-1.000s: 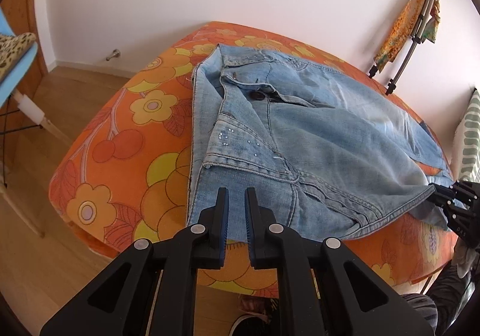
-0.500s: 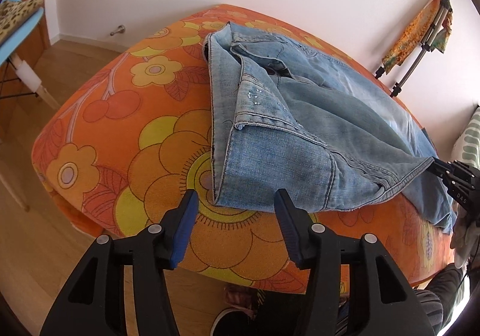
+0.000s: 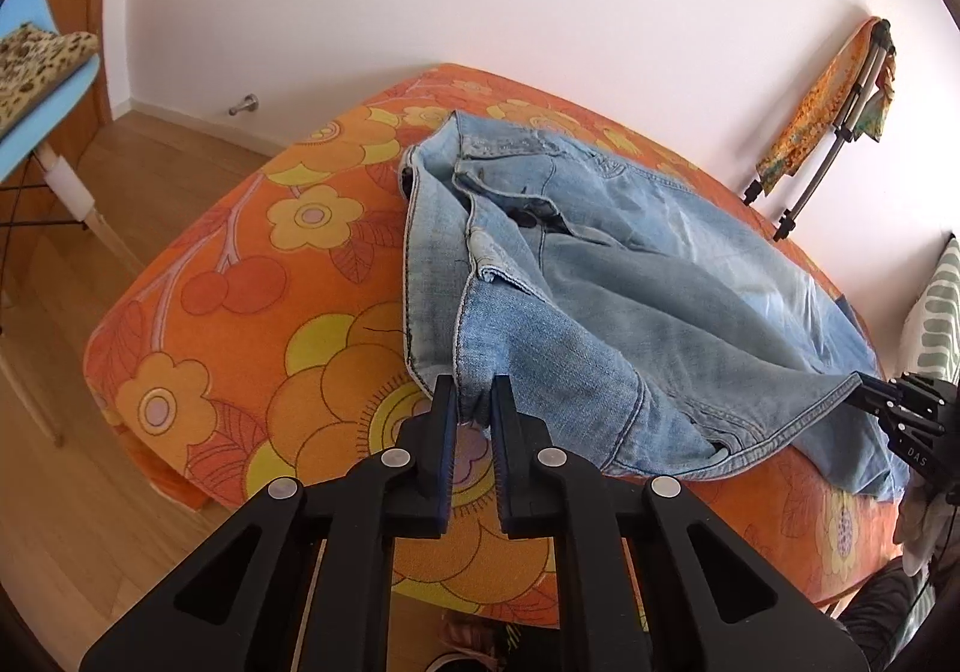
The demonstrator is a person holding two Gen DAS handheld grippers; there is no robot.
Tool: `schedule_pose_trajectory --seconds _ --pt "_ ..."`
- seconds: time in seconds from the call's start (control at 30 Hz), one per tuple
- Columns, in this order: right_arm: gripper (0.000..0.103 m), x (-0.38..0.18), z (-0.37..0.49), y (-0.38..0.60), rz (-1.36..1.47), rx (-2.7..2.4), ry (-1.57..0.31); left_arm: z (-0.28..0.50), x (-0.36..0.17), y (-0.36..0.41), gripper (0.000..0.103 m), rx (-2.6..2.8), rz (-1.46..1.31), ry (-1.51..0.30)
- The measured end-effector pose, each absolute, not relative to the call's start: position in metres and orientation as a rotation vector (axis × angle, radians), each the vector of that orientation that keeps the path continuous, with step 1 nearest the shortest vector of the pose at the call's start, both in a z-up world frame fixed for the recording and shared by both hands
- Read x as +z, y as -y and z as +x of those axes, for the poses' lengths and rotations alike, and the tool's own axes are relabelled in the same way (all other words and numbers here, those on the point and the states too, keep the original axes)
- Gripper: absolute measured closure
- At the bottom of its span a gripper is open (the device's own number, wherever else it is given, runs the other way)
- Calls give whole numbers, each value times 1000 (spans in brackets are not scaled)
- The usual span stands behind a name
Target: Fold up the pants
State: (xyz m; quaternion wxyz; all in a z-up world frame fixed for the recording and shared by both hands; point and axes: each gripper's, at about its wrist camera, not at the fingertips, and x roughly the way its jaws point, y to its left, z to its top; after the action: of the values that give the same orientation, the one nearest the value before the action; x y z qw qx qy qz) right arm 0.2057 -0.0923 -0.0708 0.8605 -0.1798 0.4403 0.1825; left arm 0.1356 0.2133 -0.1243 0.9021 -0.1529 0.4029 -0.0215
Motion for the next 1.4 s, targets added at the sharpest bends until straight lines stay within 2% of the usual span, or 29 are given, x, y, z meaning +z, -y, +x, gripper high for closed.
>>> schedule_pose_trajectory --seconds 0.13,0.3,0.57,0.67,0.73,0.77,0.8,0.93,1.03,1.17,1.27,1.33,1.4 --pt "91 -54 196 88 -366 425 -905 145 -90 -220 94 -40 -298 -779" --pt "91 -38 209 85 -406 407 -857 198 -70 -209 94 -20 -221 -776" --pt "91 -64 275 96 -381 308 -954 275 -111 -190 93 -19 -193 -915" --pt "91 -77 282 96 -405 305 -978 281 -114 -197 84 -25 -224 -926" --pt "91 -82 283 97 -415 310 -982 275 -108 -207 68 -51 -253 -895" --pt "91 -83 283 97 -420 313 -983 272 -103 -212 56 -57 -251 -875" --pt "91 -85 283 97 -425 317 -983 269 -100 -216 50 -64 -243 -860" --pt "91 -89 284 98 -417 329 -993 274 -100 -226 50 -116 -229 -872" --pt "91 -93 285 98 -411 332 -1003 285 -112 -221 40 -168 -213 -926" --pt "91 -95 282 99 -389 348 -1014 300 -127 -217 31 -190 -225 -966" --pt "91 -97 276 95 -404 363 -1020 304 -136 -216 32 -208 -278 -965" --pt "91 -97 273 93 -413 366 -1018 302 -138 -211 43 -216 -272 -940" --pt "91 -94 272 95 -402 374 -1014 300 -138 -207 83 -166 -215 -922"
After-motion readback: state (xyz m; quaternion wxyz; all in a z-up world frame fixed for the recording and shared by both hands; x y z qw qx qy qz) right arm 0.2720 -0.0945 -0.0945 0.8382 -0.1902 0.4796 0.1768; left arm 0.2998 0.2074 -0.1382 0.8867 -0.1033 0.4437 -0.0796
